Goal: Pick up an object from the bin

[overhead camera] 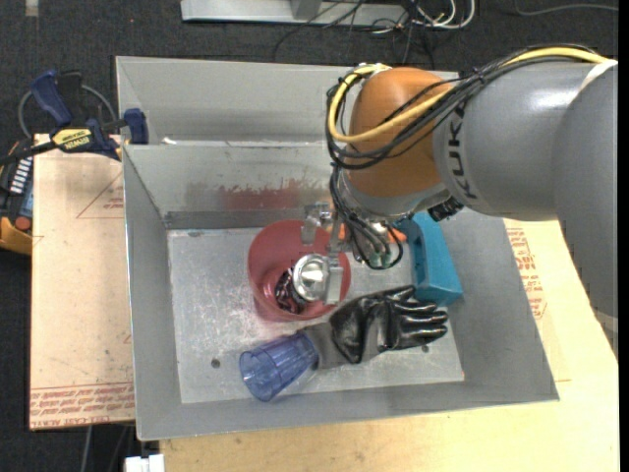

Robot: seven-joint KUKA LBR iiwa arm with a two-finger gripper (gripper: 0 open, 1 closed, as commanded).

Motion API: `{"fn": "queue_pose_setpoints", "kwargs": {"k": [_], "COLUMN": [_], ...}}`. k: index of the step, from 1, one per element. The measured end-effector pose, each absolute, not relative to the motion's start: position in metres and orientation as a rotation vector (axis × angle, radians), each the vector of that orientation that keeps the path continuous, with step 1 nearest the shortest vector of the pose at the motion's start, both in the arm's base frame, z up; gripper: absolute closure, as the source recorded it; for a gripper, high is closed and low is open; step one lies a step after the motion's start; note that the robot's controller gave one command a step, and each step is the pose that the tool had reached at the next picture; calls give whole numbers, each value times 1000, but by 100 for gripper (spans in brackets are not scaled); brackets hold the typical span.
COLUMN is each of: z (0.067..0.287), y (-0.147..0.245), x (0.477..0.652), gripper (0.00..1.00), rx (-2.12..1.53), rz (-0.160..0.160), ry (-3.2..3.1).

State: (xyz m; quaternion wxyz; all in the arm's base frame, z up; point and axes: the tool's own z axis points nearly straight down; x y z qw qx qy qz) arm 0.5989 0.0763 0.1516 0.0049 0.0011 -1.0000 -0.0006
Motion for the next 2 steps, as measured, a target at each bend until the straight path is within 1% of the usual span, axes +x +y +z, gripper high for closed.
{"fn": "queue_pose_setpoints", "kwargs": {"k": [1,2], "z": [156,75], "y": [76,45], "x": [601,597], "gripper": [0,0], "rx": [0,340], "rz": [-3,-4], "ry": [-3142,-3116]}}
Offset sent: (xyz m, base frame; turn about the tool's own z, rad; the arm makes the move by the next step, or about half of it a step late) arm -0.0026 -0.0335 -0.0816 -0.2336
